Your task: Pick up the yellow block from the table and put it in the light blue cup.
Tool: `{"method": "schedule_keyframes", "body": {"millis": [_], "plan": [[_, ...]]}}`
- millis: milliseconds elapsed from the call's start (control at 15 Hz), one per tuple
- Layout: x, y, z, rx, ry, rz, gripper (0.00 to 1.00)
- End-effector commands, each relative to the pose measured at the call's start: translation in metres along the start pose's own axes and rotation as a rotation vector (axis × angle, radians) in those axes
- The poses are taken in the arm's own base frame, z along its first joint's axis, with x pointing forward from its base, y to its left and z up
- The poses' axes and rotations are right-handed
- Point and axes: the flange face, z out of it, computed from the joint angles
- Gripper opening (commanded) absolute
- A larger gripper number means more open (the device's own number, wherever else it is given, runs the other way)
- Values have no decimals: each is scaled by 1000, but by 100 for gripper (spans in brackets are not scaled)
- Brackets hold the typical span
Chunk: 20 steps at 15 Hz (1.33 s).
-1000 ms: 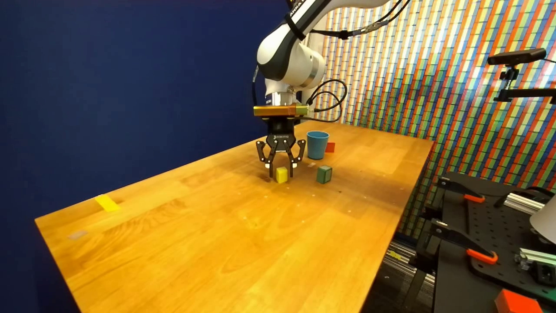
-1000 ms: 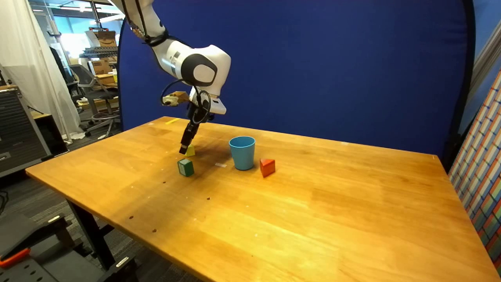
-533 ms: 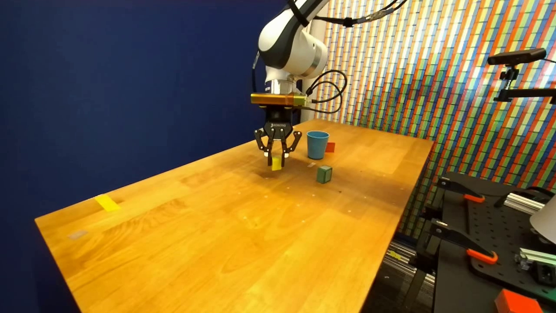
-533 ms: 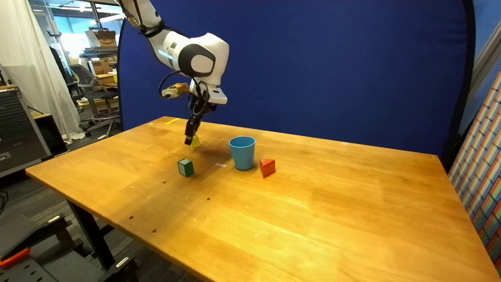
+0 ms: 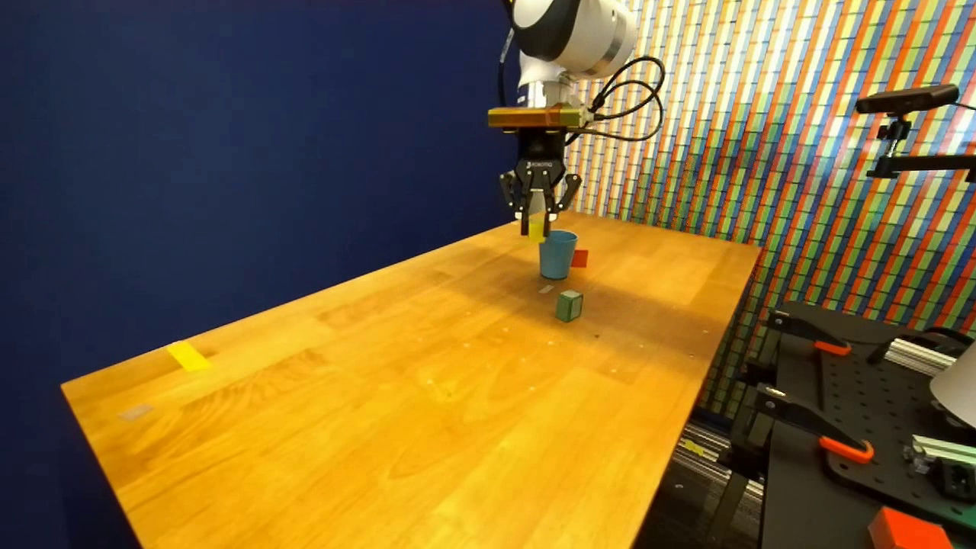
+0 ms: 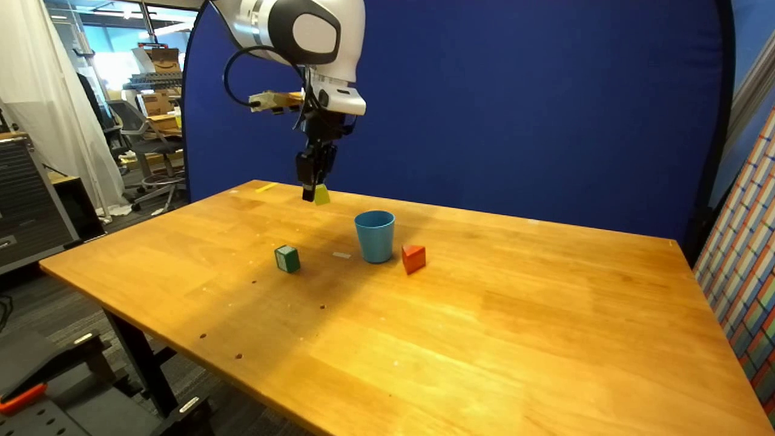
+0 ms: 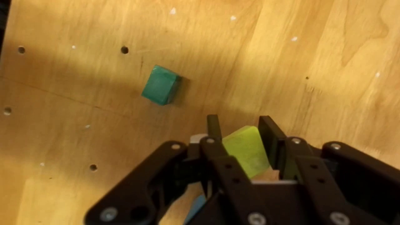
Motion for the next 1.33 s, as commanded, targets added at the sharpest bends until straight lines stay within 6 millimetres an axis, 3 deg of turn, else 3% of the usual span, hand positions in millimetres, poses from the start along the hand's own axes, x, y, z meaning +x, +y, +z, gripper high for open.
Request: {"method": "schedule_keyframes", "body": {"millis": [0,400,667,1000,1067,1133,1267], "plan": [[26,37,-13,-7,10,91,17],[79,49,-26,-11,-5,147,17],[93,41,-35,-4,-9,148,17],[103,15,-35,-8,-26,114,17],[106,11,-33,-1,-29,111,61],[109,9,-31,-7,-29,107,62],[111,5,-27,-17,-37,84,75]]}}
